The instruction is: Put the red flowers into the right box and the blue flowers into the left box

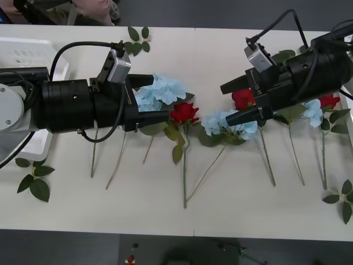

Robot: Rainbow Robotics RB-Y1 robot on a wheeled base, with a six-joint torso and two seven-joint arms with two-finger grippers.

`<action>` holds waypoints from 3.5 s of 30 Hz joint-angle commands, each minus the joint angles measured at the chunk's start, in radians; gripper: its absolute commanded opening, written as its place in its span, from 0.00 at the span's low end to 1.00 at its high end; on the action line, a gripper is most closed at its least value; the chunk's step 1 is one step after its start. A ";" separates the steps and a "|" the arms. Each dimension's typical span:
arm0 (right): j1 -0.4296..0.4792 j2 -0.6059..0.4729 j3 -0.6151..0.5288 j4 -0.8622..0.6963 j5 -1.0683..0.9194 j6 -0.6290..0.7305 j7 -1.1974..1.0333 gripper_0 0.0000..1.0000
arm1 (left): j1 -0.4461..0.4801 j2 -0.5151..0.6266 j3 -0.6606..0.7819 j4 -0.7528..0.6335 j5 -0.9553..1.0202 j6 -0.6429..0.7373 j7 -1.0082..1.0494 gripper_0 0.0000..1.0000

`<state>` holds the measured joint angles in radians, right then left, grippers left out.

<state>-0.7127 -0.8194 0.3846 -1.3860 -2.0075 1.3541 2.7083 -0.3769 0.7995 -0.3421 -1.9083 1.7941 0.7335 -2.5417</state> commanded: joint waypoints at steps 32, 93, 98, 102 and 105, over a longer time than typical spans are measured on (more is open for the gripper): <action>0.006 -0.139 0.045 -0.005 1.159 0.079 -1.650 1.00 | -0.054 0.362 -0.067 0.292 -0.211 0.095 0.808 1.00; -0.404 -0.314 0.188 0.516 1.087 -0.039 -1.012 0.00 | -0.444 0.075 -0.140 0.195 -0.159 -0.161 0.902 0.00; -0.395 -0.305 0.224 0.581 1.271 -0.174 -0.903 0.00 | -0.441 -0.163 -0.127 0.233 -0.286 -0.227 0.856 0.00; -0.386 -0.257 0.313 0.751 1.294 -0.380 -0.903 0.00 | -0.444 -0.309 -0.121 0.298 -0.364 -0.273 0.859 0.00; -0.386 -0.208 0.364 0.872 1.313 -0.486 -0.907 0.00 | -0.459 -0.355 -0.123 0.339 -0.386 -0.279 0.856 0.00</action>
<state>-1.0960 -1.0626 0.7138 -0.5814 -0.7144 0.8950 1.7700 -0.8070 0.4403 -0.4877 -1.5841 1.4191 0.4642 -1.6653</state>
